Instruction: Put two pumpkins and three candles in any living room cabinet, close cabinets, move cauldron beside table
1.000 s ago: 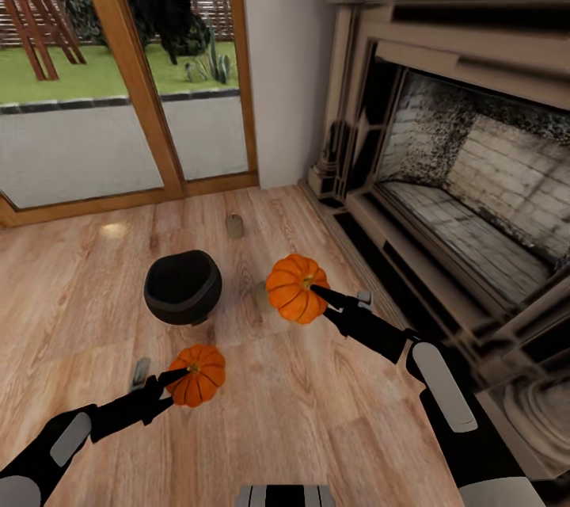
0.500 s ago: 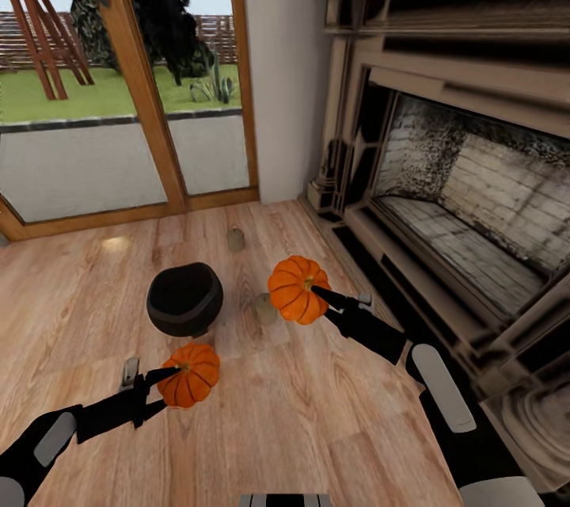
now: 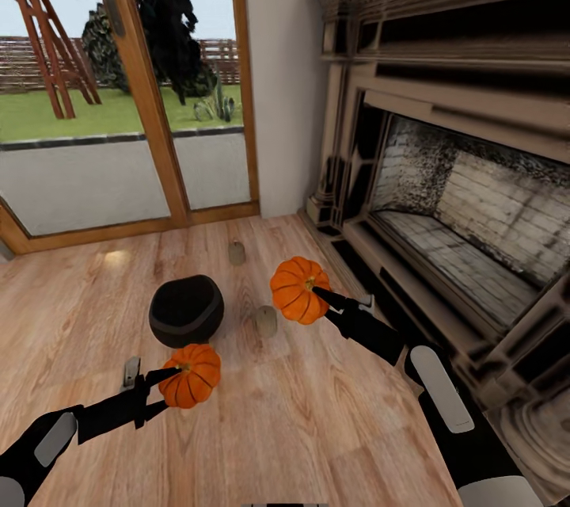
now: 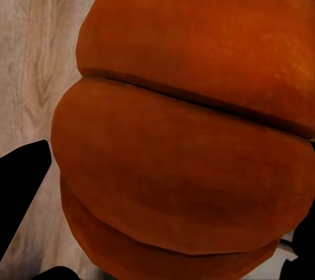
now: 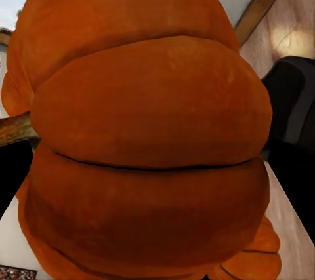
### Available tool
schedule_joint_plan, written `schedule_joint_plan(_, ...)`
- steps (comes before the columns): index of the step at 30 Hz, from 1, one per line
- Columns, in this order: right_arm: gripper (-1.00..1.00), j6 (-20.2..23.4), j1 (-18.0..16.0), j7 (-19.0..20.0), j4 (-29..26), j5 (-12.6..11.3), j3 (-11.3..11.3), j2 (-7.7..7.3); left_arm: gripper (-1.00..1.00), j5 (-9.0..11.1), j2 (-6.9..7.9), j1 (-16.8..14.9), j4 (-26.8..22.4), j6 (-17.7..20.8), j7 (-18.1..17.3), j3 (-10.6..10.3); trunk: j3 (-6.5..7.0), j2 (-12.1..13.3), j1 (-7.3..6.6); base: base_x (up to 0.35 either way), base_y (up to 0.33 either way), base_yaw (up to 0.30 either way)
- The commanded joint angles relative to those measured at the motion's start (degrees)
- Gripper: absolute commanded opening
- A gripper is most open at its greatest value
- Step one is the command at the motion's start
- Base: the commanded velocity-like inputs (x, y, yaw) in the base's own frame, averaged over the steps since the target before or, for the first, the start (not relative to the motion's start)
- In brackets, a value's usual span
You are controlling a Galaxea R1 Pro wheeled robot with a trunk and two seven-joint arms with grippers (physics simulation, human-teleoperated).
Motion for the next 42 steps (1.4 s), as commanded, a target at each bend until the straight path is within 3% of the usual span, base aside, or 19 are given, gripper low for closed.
schedule_joint_plan(1,-1.00,0.1,0.0,0.0,0.0,0.0,0.0,-0.04,-1.00,-0.2,-0.01,0.0,0.0,0.3,0.0,0.2,0.18,0.0,-0.03,0.000,0.000,0.000)
schedule_joint_plan(22,-1.00,0.0,0.0,0.0,0.0,0.0,0.0,-0.03,-1.00,-0.2,0.04,0.0,0.0,0.7,-0.1,0.2,4.83,0.3,-0.58,0.000,0.000,0.000)
schedule_joint_plan(32,-1.00,-0.1,0.0,0.1,0.0,0.1,0.0,0.00,-1.00,-0.1,0.09,0.0,0.0,0.7,-0.1,0.3,4.83,0.3,-0.58,-0.019,0.030,0.000)
schedule_joint_plan(42,-1.00,-0.1,0.0,0.1,-0.1,0.2,0.0,0.00,-1.00,-0.1,0.16,0.1,0.0,0.7,-0.2,0.3,4.83,0.3,-0.58,-0.240,0.197,0.000)
